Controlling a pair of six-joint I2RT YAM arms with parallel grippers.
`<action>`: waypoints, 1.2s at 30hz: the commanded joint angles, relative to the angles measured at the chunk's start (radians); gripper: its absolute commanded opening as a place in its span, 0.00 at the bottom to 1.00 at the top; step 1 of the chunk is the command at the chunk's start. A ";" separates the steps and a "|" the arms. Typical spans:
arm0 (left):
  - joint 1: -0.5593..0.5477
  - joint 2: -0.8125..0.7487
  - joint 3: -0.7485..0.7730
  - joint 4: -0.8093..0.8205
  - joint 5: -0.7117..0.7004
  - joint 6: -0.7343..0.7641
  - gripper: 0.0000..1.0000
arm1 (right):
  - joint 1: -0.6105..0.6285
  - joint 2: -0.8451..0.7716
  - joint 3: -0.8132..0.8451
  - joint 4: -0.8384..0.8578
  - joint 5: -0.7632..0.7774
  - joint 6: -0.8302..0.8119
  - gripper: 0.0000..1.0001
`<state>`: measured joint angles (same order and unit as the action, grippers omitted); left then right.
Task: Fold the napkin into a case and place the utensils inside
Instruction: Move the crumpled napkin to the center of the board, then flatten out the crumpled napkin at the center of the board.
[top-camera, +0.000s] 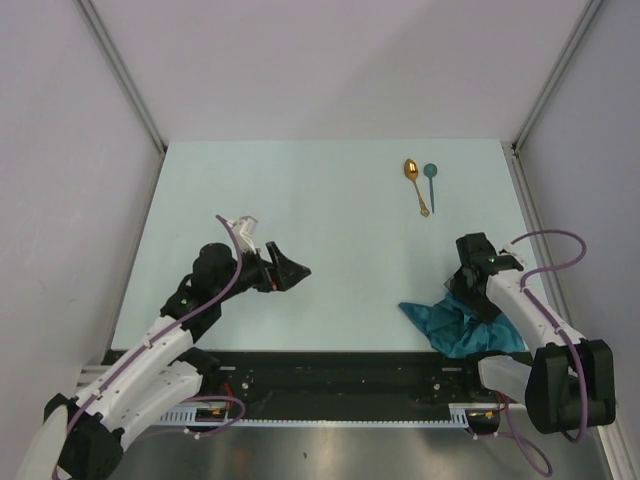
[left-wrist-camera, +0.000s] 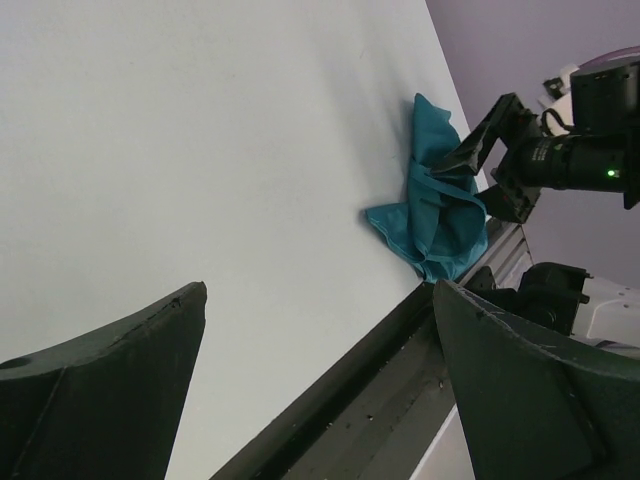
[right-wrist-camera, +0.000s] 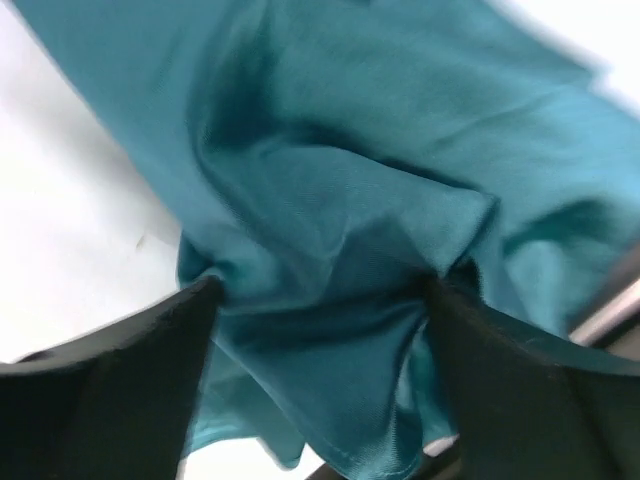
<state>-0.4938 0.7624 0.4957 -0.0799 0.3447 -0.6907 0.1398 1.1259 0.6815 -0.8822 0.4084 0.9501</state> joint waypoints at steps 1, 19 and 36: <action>0.017 -0.015 0.027 0.012 0.036 0.023 1.00 | 0.017 -0.005 -0.065 0.249 -0.196 -0.120 0.77; 0.047 0.038 0.038 -0.064 -0.029 0.010 0.98 | 0.624 0.226 0.320 0.579 -0.643 -0.513 0.16; -0.256 0.863 0.431 0.042 -0.053 0.103 0.98 | -0.132 -0.028 -0.076 0.344 -0.301 -0.296 0.87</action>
<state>-0.7147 1.5333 0.8619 -0.0612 0.2939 -0.6209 0.0448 1.1481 0.6502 -0.5457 0.1165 0.6407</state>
